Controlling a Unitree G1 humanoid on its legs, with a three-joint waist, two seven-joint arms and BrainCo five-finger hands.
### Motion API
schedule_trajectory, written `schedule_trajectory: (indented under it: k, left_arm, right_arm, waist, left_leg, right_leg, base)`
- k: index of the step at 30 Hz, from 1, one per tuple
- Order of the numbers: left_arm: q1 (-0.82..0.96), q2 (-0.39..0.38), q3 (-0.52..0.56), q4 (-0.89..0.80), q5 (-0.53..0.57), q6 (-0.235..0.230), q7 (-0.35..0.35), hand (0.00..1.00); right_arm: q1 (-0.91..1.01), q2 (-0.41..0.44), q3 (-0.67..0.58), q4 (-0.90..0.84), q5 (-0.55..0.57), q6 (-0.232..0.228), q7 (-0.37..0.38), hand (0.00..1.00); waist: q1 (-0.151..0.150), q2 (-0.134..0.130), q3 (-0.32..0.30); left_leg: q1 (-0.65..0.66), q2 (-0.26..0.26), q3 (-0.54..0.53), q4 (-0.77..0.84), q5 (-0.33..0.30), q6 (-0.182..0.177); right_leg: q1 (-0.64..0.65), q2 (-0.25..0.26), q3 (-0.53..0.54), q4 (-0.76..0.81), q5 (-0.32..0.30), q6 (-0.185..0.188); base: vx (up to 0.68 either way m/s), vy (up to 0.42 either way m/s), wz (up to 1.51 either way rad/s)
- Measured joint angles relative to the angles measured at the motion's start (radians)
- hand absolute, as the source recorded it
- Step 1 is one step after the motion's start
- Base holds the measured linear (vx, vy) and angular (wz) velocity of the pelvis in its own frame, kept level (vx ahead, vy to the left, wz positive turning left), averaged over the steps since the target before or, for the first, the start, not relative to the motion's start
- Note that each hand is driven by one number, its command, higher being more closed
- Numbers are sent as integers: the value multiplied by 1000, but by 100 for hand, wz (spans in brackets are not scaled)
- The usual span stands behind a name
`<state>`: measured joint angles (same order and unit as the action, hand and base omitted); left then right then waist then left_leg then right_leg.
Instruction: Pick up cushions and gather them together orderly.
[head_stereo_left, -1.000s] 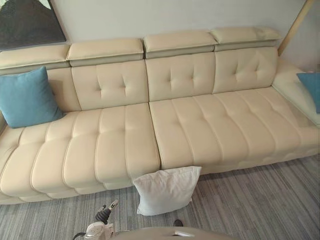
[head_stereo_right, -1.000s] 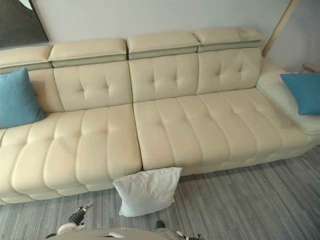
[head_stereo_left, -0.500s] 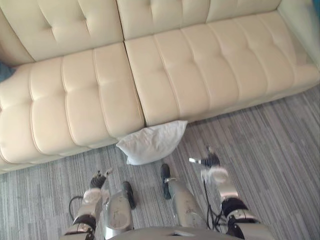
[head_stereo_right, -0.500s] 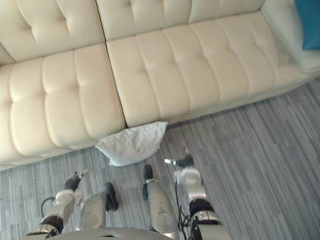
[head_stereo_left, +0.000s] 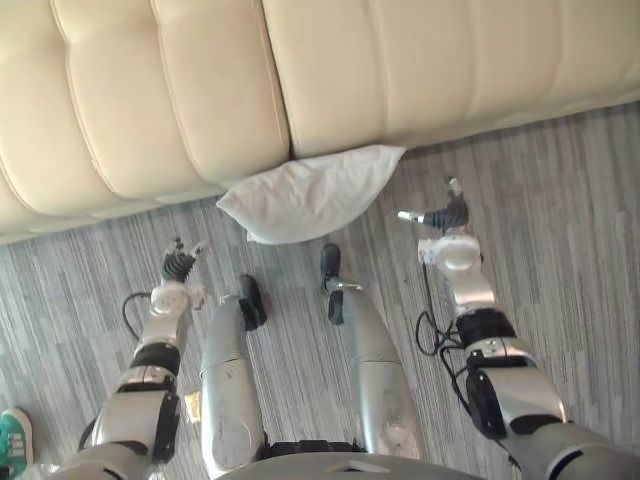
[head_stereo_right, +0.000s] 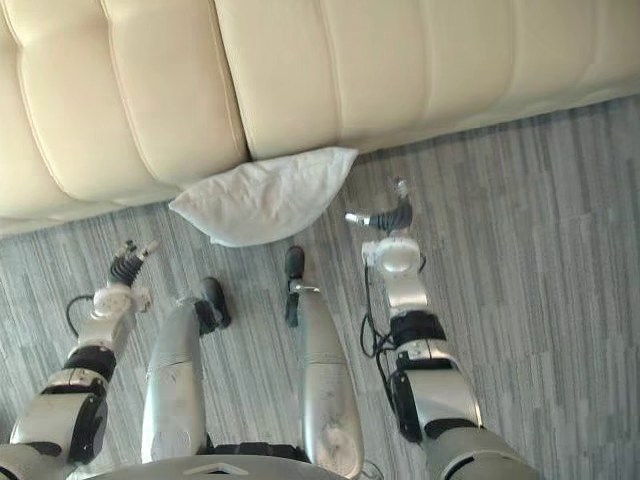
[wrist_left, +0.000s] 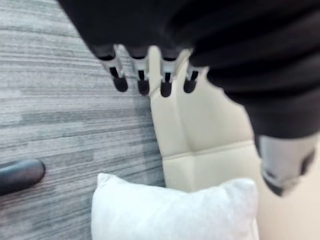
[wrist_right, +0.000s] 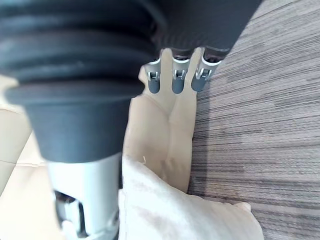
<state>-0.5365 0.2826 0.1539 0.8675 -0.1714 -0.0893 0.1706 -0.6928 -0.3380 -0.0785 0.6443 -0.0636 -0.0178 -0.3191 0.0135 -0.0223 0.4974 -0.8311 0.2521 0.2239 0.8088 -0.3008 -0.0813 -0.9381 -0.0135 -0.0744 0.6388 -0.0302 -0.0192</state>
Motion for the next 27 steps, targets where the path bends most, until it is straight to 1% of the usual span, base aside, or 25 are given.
schedule_trajectory:
  k: [4, 5, 10, 11, 13, 16, 19, 23, 24, 25, 26, 27]
  left_arm:
    - [-87, 26, -1, -29, 0, 0, 7, 0]
    - [-117, 33, -3, -30, 2, 0, 11, 0]
    - [-195, 34, -12, -32, 21, 0, 29, 0]
    - [-212, 34, -21, -32, 22, 1, 36, 0]
    - [-236, 35, -40, -32, 25, 1, 42, 0]
    - [-282, 35, -57, -34, 43, 1, 44, 0]
    - [-336, 31, -110, -54, 70, 1, 52, 0]
    - [-405, 22, -137, -73, 77, 0, 87, 0]
    - [-424, 11, -142, -73, 77, 0, 98, 0]
    - [-427, 9, -151, -73, 77, 0, 108, 0]
    - [-430, 7, -159, -73, 78, 0, 115, 100]
    - [-432, 2, -160, -73, 78, 1, 125, 100]
  right_arm:
    - [-79, -24, -14, 15, 30, 0, -37, 0]
    - [-110, -26, -13, 43, 39, 0, -40, 0]
    - [-178, -22, 0, 93, 67, 5, -42, 0]
    - [-193, -21, 1, 101, 71, 5, -43, 0]
    - [-223, -22, 21, 123, 79, 10, -60, 0]
    - [-270, -9, 47, 122, 79, 16, -63, 0]
    - [-328, 24, 72, 122, 79, 18, -76, 0]
    - [-396, 37, 68, 152, 79, 14, -101, 0]
    - [-410, 36, 61, 174, 83, 16, -105, 100]
    - [-414, 36, 59, 182, 91, 15, -106, 100]
    - [-424, 37, 57, 200, 100, 16, -106, 100]
    - [-426, 38, 57, 201, 108, 20, -106, 100]
  waist:
    - [7, 3, 7]
    - [10, 2, 19]
    - [16, 3, 23]
    - [15, 3, 23]
    - [14, 3, 23]
    - [15, 4, 25]
    - [15, 4, 26]
    - [13, 11, 35]
    - [13, 11, 39]
    - [12, 11, 39]
    - [11, 11, 39]
    - [11, 11, 39]
  left_leg:
    - [-131, -4, -24, 66, 0, 5]
    - [-161, -3, -35, 88, -3, 9]
    - [-288, -2, -54, 165, -9, 19]
    - [-318, -1, -58, 183, -10, 23]
    - [-361, -1, -62, 205, -11, 31]
    - [-422, -1, -64, 223, -3, 38]
    - [-488, -2, -69, 239, 10, 41]
    - [-547, -8, -90, 258, 14, 39]
    - [-554, -14, -90, 256, 17, 40]
    - [-556, -16, -90, 255, 18, 40]
    - [-561, -16, -91, 255, 18, 40]
    - [-565, -16, -92, 255, 18, 39]
  right_leg:
    - [-121, -18, -16, 70, -11, -4]
    - [-145, -19, -21, 90, -16, -3]
    - [-263, -29, -24, 162, -23, -1]
    - [-290, -31, -25, 175, -26, 4]
    - [-330, -35, -24, 189, -25, 5]
    - [-389, -39, -22, 202, -17, 7]
    - [-453, -51, -30, 227, -14, 8]
    - [-501, -60, -43, 252, -18, 2]
    - [-508, -66, -45, 253, -19, 1]
    - [-512, -68, -45, 255, -19, 0]
    - [-515, -69, -45, 257, -20, -1]
    - [-517, -69, -46, 259, -19, -1]
  base:
    - [-46, 10, 15]
    - [-55, 6, 15]
    - [-79, 0, 6]
    - [-91, 8, 4]
    - [-100, 8, 4]
    - [-82, 4, 3]
    - [-51, -8, 12]
    - [-32, -8, 12]
    - [-23, -4, 12]
    - [-24, -5, 10]
    - [-17, -4, 4]
    - [0, 0, 0]
